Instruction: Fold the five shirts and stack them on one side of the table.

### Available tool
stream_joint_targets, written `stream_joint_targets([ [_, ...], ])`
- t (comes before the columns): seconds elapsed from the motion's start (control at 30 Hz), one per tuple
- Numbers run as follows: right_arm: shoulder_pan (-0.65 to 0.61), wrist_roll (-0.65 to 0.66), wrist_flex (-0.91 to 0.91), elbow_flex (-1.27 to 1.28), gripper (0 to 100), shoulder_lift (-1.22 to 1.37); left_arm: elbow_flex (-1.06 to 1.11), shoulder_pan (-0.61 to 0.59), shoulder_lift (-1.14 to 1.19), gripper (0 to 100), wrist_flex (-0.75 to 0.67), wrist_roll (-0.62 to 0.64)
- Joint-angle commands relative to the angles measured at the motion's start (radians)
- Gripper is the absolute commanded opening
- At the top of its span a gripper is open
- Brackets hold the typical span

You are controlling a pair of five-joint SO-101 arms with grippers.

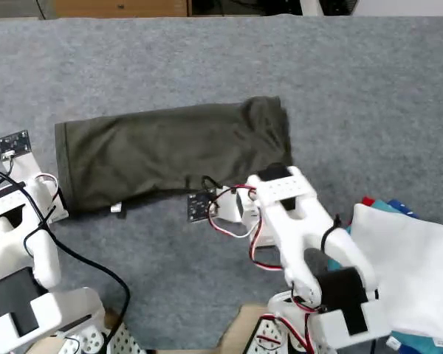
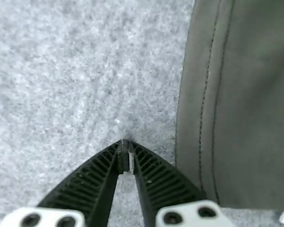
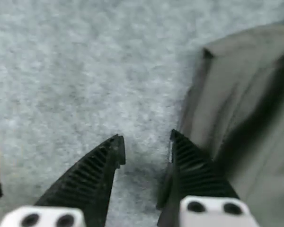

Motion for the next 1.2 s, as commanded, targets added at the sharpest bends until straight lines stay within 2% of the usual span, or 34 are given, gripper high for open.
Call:
stream_joint_targets([
  [0.0,0.045,0.023,-0.021,-0.002,8.6,0.041,-0.003,-0.009,-0.031,2,-0.011,0.043],
  [0.33,0.048,0.025,-0.058,-0.018,6.5,0.048,-0.003,-0.009,-0.033,2,-0.006,0.055],
  [0.47,0.048,0.025,-0.075,-0.025,0.2,0.048,-0.003,-0.009,-0.033,2,-0.006,0.055],
  [0.73,0.061,0.020,-0.126,-0.036,0.4,0.039,-0.003,-0.009,-0.033,2,-0.006,0.057],
  [0.97,0.061,0.020,0.023,-0.137,0.5,0.016,-0.002,0.005,-0.033,2,-0.006,0.057],
  [1.17,0.054,0.034,0.210,-0.191,1.4,-0.211,-0.002,0.005,-0.033,2,-0.006,0.057],
])
